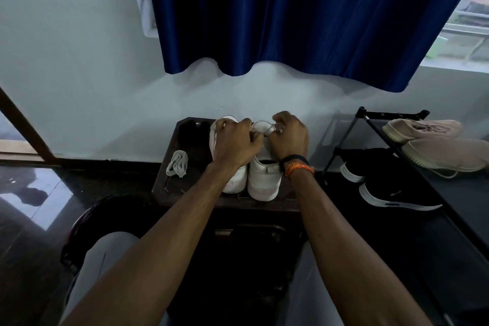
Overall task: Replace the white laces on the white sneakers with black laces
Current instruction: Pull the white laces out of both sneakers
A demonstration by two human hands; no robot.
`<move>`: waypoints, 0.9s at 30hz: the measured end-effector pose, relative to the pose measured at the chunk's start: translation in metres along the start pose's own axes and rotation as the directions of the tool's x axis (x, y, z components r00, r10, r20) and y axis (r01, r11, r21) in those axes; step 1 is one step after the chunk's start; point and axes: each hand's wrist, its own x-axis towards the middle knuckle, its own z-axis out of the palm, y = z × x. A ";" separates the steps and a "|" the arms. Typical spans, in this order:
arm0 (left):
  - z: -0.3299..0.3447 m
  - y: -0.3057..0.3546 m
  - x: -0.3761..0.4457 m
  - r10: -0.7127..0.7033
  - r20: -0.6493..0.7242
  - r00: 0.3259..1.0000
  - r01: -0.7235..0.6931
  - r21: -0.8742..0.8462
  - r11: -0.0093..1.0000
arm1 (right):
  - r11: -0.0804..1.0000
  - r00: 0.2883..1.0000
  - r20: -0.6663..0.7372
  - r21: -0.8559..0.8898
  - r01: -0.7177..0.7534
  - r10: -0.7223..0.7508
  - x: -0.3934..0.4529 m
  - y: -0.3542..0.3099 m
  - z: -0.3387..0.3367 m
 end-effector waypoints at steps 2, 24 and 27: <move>0.001 -0.002 0.000 0.011 0.004 1.000 -0.011 -0.004 1.000 | 0.995 0.991 0.100 -0.045 0.092 -0.087 -0.001 0.001 0.002; 0.008 -0.008 -0.002 0.041 -0.049 0.998 -0.040 0.019 0.999 | 0.989 0.976 -0.170 0.079 -0.126 0.138 -0.001 0.009 0.003; 0.008 -0.008 -0.001 0.034 -0.050 0.998 -0.033 0.027 0.999 | 0.994 0.997 0.027 -0.085 0.071 -0.069 0.002 0.012 0.004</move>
